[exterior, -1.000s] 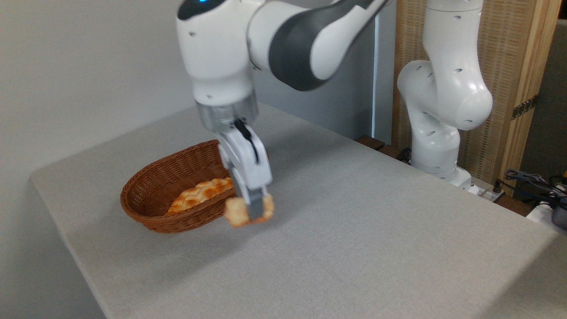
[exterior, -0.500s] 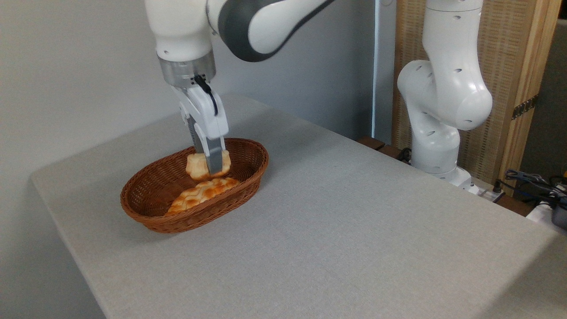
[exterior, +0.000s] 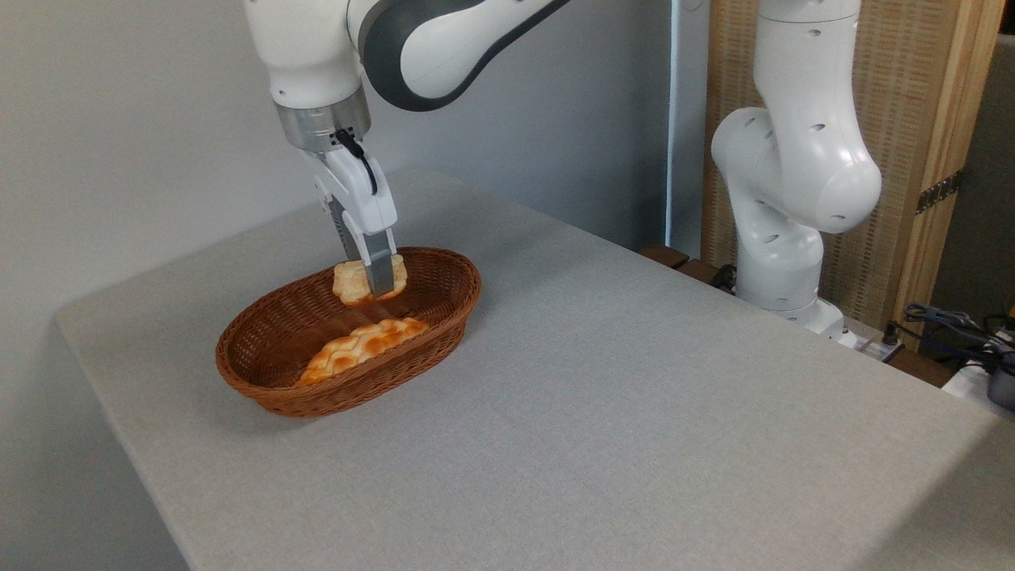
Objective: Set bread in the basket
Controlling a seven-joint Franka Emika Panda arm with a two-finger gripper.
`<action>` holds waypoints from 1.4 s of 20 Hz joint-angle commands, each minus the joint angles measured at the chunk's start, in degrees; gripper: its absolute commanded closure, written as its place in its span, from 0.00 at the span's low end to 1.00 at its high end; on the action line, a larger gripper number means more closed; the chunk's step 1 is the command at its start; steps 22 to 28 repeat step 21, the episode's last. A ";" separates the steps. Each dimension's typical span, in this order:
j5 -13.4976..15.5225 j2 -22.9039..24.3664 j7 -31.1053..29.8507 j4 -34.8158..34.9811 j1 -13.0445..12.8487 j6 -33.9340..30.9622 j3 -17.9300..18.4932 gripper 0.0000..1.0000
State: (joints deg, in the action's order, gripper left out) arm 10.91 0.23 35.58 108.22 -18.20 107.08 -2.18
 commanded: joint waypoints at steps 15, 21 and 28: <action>-10.73 1.00 0.02 -0.64 0.89 0.93 9.11 0.00; -10.74 1.44 3.26 -1.78 0.89 0.94 16.49 0.00; -10.74 1.44 3.26 -1.78 0.89 0.94 16.49 0.00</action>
